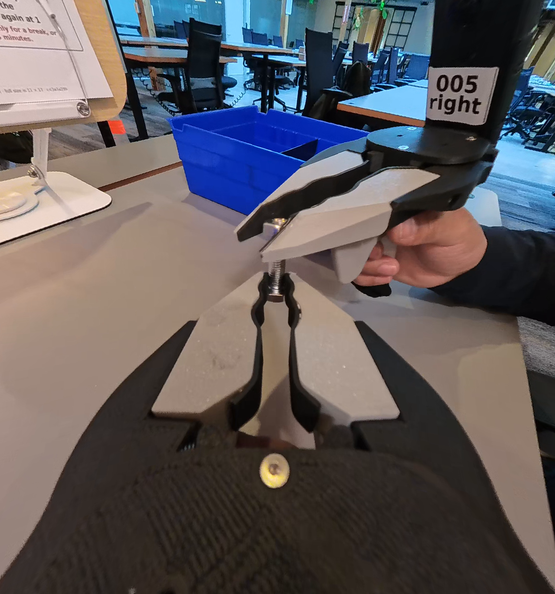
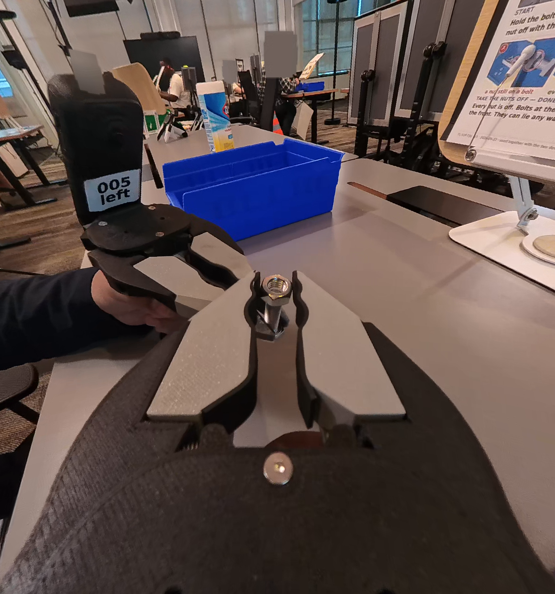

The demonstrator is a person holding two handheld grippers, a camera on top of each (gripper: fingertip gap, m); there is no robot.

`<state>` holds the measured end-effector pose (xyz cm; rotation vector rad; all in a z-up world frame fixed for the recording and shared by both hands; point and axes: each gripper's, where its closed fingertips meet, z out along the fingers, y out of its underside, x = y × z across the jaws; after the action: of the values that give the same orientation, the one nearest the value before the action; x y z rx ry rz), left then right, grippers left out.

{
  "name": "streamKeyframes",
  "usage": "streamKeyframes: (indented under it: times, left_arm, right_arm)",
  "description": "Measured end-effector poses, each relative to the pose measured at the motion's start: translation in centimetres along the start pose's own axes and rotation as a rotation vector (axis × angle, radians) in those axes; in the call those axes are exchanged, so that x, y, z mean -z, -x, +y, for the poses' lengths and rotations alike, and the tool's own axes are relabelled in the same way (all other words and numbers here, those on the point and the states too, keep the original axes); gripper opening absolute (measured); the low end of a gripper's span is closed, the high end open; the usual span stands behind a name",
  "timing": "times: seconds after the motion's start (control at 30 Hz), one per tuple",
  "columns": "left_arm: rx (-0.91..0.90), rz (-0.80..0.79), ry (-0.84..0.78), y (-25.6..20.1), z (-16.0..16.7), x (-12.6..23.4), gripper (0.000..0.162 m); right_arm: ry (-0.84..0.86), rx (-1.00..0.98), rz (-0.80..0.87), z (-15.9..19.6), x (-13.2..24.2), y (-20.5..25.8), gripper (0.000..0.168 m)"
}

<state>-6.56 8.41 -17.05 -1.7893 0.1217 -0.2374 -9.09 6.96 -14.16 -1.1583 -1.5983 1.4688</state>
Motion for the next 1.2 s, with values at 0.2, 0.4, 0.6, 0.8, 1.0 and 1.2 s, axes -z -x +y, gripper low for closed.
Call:
streamKeyframes:
  times: [0.2,0.4,0.6,0.8,1.0,1.2]
  left_arm:
    - [0.03,-0.048,0.03,1.1,0.7,-0.1,0.007]
    - [0.061,-0.069,0.016,1.8,0.5,0.2,0.007]
    - [0.057,-0.067,0.024,1.7,0.6,0.1,0.007]
    - [0.059,-0.068,0.033,1.8,1.0,-0.2,0.007]
    - [0.06,-0.071,0.036,1.9,1.1,-0.3,0.007]
    - [0.057,-0.071,0.037,1.9,1.1,-0.3,0.007]
  right_arm:
    - [-0.092,-0.022,0.06,-1.9,1.4,-1.5,0.017]
    - [-0.128,0.129,0.276,-5.0,5.0,-4.8,0.016]
    - [0.138,0.312,0.648,-5.1,12.4,-12.4,0.017]
    - [0.589,-0.047,0.517,5.1,15.8,-15.6,0.018]
    - [0.515,-0.047,0.598,3.9,16.4,-17.1,0.028]
    - [0.101,0.194,0.498,-4.6,13.6,-12.5,0.015]
